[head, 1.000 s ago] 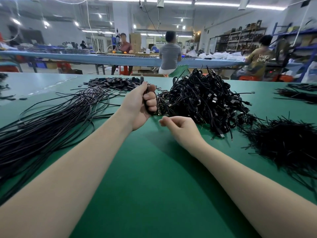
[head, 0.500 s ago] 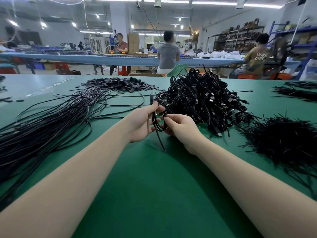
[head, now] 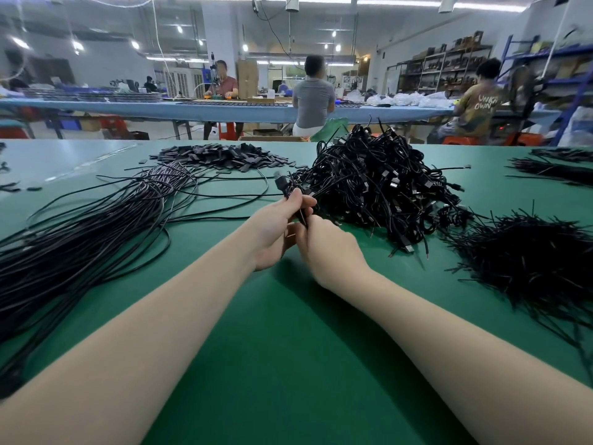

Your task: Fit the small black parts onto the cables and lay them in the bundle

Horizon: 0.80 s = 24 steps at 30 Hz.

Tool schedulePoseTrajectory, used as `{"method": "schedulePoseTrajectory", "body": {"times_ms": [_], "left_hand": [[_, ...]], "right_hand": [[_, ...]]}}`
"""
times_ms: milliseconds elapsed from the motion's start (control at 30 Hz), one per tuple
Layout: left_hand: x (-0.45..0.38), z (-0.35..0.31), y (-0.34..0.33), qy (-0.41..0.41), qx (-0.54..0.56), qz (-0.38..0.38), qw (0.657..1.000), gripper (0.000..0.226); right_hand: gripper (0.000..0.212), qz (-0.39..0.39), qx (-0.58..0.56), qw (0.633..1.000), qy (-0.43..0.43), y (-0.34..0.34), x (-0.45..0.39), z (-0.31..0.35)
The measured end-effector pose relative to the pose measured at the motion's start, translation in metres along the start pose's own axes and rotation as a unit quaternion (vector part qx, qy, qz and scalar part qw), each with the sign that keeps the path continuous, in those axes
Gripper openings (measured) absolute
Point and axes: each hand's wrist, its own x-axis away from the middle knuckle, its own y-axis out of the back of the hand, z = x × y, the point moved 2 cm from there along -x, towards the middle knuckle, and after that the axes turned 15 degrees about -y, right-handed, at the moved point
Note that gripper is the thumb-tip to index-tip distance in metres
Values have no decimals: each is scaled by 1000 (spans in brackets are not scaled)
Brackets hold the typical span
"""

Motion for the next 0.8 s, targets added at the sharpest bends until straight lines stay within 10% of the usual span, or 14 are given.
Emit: {"method": "schedulePoseTrajectory", "body": {"times_ms": [167, 267, 367, 533, 667, 800], "left_hand": [[0, 4, 6, -97, -223, -30, 969, 27], [6, 10, 13, -264, -595, -74, 756, 55], [14, 19, 2, -355, -741, 8, 570, 62], [16, 11, -1, -433, -807, 44, 399, 6], [15, 10, -9, -379, -808, 67, 446, 14], [10, 24, 3, -257, -726, 42, 637, 19]], "right_hand": [[24, -63, 95, 993, -31, 1, -9, -18], [29, -31, 123, 991, -34, 0, -10, -29], [27, -7, 125, 992, 4, 3, -10, -30], [31, 33, 220, 964, 146, 26, -23, -27], [30, 10, 341, 900, 272, 55, -35, -21], [56, 56, 419, 899, 112, 118, -67, -48]]}}
